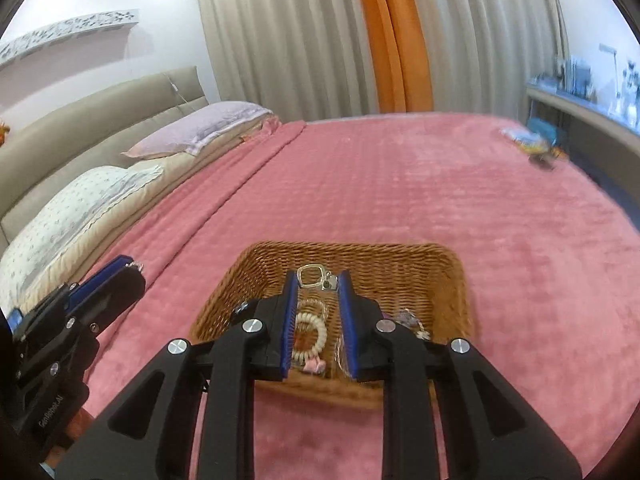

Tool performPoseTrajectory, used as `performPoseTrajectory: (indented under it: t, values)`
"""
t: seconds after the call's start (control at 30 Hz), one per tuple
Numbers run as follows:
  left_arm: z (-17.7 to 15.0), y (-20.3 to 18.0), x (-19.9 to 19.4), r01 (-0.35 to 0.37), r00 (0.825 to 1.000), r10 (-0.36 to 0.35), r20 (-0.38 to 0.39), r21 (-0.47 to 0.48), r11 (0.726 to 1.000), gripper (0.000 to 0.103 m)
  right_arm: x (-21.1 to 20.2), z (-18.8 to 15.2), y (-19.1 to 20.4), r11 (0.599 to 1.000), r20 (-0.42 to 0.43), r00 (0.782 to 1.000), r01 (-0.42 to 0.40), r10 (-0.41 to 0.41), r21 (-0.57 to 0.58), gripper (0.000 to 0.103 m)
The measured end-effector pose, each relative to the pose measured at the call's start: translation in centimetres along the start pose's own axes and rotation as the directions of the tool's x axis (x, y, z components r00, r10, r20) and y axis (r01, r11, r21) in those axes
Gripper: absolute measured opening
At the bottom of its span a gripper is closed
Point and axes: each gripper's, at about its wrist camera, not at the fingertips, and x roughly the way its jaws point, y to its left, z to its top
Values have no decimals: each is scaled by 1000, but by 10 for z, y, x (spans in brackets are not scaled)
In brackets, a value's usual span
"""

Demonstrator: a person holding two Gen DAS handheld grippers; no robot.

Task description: Organize jewelry

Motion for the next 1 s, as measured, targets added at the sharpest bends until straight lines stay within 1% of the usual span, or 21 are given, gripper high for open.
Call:
performPoseTrajectory:
  t: [0.03,0.07,0.13,0.2,0.23,0.33,0.43,0.53,0.57,0.63,0.67,0.7,0.73,0.8,0.83,0.87,0.93,0.97,1.0]
  values:
    - [0,1,8,-5,1000,5,-7,-6,1000,21,10,1,-4,1000,-16,1000,-4,4,11,18]
    - [-1,3,25,2,1000,-3,-26,-20,1000,21,24,3,-10,1000,-42,999,-5,6,23,18]
    - [-6,8,45,14,998,-16,-56,-37,999,21,47,3,-17,999,-88,996,13,-10,30,18]
    - [-12,9,67,19,995,-25,-98,-55,998,21,71,1,-26,998,-144,989,39,-34,38,18]
    - [-14,13,76,26,993,-33,-114,-65,998,21,81,-2,-30,998,-170,985,41,-32,48,18]
    - [-29,19,107,72,974,-96,-205,-123,990,21,105,-8,-40,996,-235,971,54,-37,67,18]
    - [-42,25,120,138,948,-184,-260,-188,972,21,120,-14,-51,994,-278,960,68,-42,87,18]
    - [-46,28,122,143,942,-194,-274,-197,970,21,125,-15,-60,991,-292,956,72,-37,112,19]
    - [-46,29,120,138,943,-190,-272,-197,971,22,125,-15,-63,990,-293,956,63,-23,127,19]
    - [-45,30,119,147,942,-200,-270,-202,968,30,121,-14,-67,988,-294,956,51,-5,148,25]
    - [-44,30,116,148,944,-200,-262,-204,968,37,117,-14,-67,987,-287,958,45,1,151,31]
    - [-43,29,112,149,946,-199,-255,-202,968,40,112,-13,-66,988,-274,962,43,-1,147,32]
    - [-42,28,107,150,948,-197,-249,-199,969,40,108,-12,-65,989,-265,964,43,-4,141,32]
    - [-38,28,95,162,950,-208,-235,-199,966,46,95,-9,-62,990,-244,970,29,5,136,32]
    - [-35,27,86,158,954,-200,-225,-194,968,47,86,-8,-60,990,-233,973,23,10,138,32]
    - [-32,27,81,151,957,-191,-218,-188,971,48,77,-6,-58,990,-220,975,17,15,140,32]
    - [-25,23,62,135,967,-166,-195,-165,977,56,51,-4,-50,992,-173,985,9,13,125,32]
    - [-21,19,47,103,976,-128,-178,-141,985,65,38,-4,-44,994,-146,989,11,4,107,34]
    - [-19,16,33,66,984,-84,-156,-118,991,74,18,-6,-34,997,-103,995,21,-13,78,43]
